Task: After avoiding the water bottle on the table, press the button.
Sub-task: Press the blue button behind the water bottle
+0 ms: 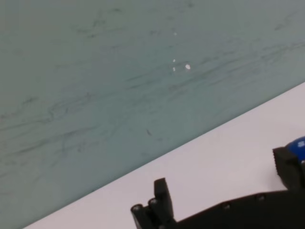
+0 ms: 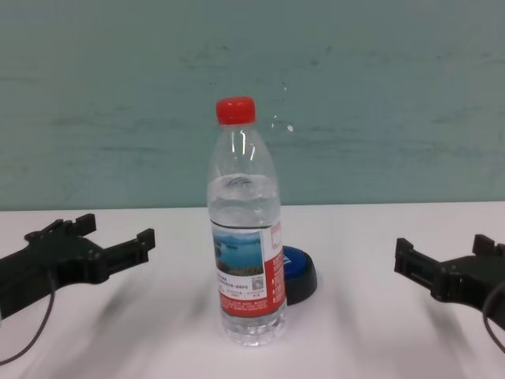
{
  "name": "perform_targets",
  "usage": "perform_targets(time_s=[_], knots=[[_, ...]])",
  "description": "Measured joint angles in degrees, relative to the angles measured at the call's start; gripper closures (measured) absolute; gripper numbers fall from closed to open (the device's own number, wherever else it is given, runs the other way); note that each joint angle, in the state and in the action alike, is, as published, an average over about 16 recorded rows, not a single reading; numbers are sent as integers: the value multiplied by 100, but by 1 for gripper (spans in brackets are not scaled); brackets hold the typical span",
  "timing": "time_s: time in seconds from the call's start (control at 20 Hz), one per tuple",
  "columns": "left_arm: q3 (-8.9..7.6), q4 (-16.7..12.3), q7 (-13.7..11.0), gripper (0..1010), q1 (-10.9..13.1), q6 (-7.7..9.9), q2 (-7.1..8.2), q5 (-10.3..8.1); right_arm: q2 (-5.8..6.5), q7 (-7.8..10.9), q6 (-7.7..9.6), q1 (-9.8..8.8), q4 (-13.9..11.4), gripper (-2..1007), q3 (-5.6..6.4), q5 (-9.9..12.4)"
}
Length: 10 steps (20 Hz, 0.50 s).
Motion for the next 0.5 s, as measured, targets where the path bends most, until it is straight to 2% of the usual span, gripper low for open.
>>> perform_targets(time_s=[0.5], knots=[[271, 696, 67, 10, -724, -77, -312, 169, 0, 0, 0, 0, 0, 1, 0, 0]])
